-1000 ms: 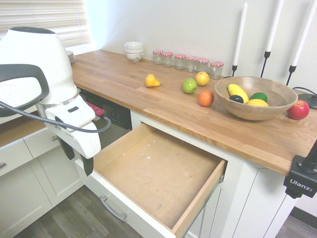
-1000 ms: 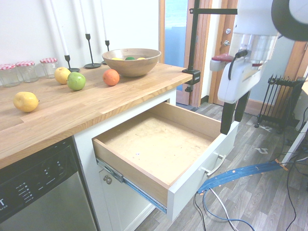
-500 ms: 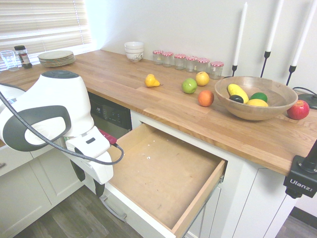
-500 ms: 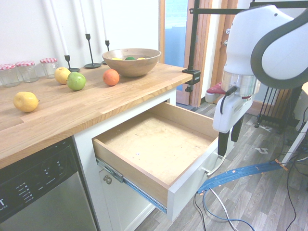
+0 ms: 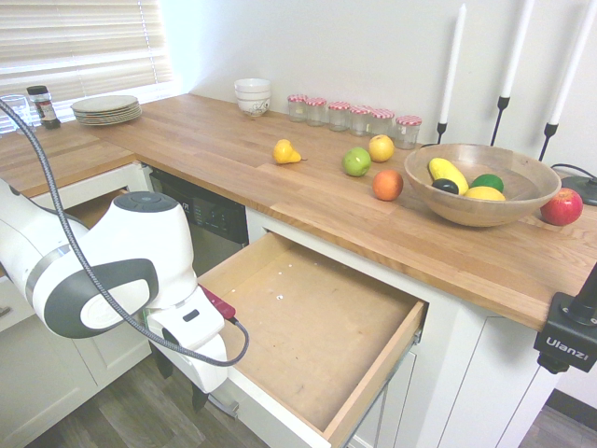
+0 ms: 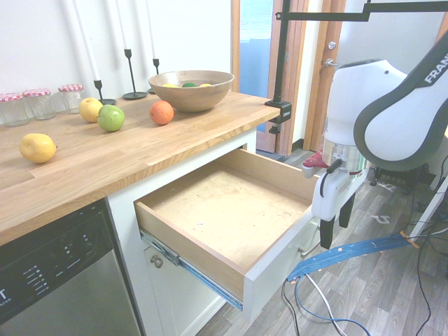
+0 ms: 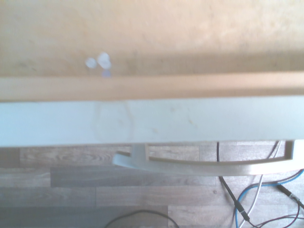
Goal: Close the drawer
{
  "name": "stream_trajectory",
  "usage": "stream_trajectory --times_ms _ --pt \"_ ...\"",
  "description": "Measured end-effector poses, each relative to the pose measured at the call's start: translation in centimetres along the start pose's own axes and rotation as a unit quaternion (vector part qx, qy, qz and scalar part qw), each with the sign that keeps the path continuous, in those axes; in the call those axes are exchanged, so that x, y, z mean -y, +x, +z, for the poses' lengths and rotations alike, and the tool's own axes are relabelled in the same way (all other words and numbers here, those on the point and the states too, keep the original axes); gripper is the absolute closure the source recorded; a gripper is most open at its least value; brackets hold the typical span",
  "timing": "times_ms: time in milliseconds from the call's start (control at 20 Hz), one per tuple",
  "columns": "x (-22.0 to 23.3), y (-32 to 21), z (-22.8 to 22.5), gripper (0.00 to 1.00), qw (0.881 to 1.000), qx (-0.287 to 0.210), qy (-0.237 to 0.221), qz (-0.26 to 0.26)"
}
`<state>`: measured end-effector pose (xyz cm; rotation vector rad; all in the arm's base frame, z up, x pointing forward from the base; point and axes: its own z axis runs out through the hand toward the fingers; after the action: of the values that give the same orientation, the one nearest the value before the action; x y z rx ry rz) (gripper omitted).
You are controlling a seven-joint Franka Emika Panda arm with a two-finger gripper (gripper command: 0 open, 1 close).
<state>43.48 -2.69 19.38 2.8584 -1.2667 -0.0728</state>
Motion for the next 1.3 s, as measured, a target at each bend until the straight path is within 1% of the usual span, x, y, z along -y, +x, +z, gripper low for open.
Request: stream_trajectory --times_ms 350,650,700,850,1300 --pt "-0.6 0.3 4.3 0.00 1.000 0.013 0.003 0.001" --pt "-0.3 0.9 4.5 0.00 1.000 -0.004 0.025 -0.007" --pt "-0.2 1.0 4.4 1.00 0.999 -0.009 0.029 -0.010" --pt "-0.1 1.1 4.6 1.00 0.999 -0.019 0.037 -0.015" --pt "-0.1 1.0 5.1 1.00 0.999 -0.020 0.035 -0.016"
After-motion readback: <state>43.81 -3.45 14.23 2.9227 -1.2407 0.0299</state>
